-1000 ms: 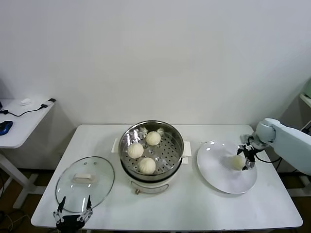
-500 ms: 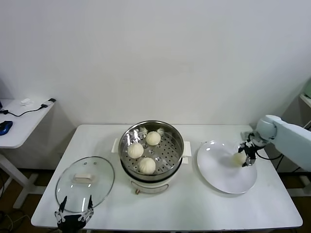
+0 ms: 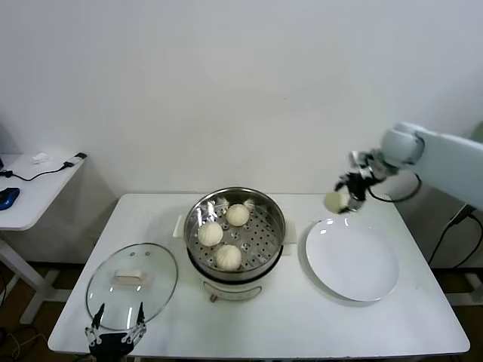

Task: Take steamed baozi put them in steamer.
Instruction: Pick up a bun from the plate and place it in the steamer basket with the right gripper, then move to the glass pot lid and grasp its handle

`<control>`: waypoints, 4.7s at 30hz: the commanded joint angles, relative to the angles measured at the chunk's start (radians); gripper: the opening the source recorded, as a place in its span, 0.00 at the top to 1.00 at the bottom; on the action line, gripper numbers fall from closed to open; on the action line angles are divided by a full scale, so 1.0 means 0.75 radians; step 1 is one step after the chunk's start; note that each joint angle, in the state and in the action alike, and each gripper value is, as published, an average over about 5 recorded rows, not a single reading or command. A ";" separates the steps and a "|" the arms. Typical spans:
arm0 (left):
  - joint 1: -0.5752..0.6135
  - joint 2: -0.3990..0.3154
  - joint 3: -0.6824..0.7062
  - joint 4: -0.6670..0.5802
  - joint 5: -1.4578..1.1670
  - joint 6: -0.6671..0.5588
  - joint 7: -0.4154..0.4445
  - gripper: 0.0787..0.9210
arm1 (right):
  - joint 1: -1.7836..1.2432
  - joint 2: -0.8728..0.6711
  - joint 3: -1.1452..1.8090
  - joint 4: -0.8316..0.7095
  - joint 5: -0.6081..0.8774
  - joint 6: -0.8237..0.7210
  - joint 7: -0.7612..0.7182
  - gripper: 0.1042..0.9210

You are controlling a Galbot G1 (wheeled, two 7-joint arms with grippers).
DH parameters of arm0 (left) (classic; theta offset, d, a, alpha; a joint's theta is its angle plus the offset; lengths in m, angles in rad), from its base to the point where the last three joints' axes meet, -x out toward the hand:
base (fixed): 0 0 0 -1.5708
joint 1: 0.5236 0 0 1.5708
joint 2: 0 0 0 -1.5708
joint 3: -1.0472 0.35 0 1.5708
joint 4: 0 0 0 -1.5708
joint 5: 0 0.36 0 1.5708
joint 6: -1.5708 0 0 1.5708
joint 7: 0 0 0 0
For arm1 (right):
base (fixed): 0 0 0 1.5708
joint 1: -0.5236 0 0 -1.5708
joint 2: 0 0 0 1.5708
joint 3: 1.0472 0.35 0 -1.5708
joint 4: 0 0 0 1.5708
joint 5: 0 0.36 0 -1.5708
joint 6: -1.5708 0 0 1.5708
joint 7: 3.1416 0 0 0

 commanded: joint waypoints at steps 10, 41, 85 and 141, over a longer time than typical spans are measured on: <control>0.010 0.004 -0.009 -0.020 -0.006 -0.003 -0.011 0.12 | 0.208 0.452 -0.177 0.404 0.551 -0.354 0.348 0.26; -0.006 0.004 -0.015 -0.012 -0.012 0.003 -0.010 0.12 | -0.068 0.481 -0.169 0.270 0.397 -0.453 0.469 0.25; -0.071 0.116 -0.025 0.006 -0.047 -0.146 0.051 0.12 | -2.036 -0.329 2.310 0.413 0.124 0.224 1.229 0.12; -0.479 0.309 -0.022 0.713 1.826 -0.094 -0.681 0.12 | -3.129 0.706 2.899 0.618 -0.384 0.533 1.265 0.12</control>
